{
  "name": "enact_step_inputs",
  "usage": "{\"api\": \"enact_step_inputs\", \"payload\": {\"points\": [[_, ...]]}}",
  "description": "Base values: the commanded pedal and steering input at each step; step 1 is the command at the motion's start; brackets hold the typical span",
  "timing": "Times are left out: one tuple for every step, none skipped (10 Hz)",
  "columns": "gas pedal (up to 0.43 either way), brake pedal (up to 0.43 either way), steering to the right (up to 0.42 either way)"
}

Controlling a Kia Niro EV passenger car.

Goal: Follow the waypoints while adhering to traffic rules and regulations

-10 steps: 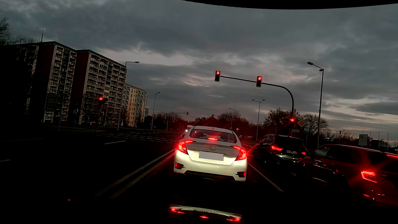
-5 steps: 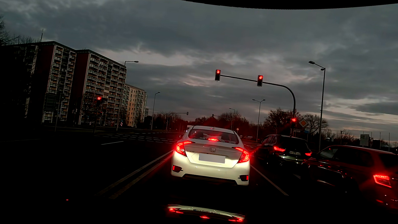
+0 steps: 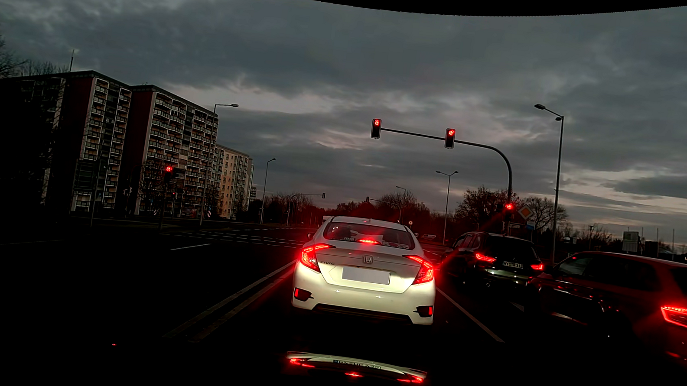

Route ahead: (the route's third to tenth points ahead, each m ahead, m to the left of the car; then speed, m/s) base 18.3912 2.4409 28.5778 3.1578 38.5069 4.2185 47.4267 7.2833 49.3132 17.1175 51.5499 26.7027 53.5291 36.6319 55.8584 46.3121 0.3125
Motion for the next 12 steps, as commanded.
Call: {"api": "enact_step_inputs", "payload": {"points": [[0.0,0.128,-0.005],[0.0,0.116,-0.005],[0.0,0.11,-0.005],[0.0,0.11,-0.005],[0.0,0.11,-0.005],[0.0,0.11,-0.005],[0.0,0.116,-0.005],[0.0,0.116,-0.005],[0.0,0.116,-0.005],[0.0,0.116,-0.005],[0.0,0.134,-0.005],[0.0,0.165,-0.005]]}}
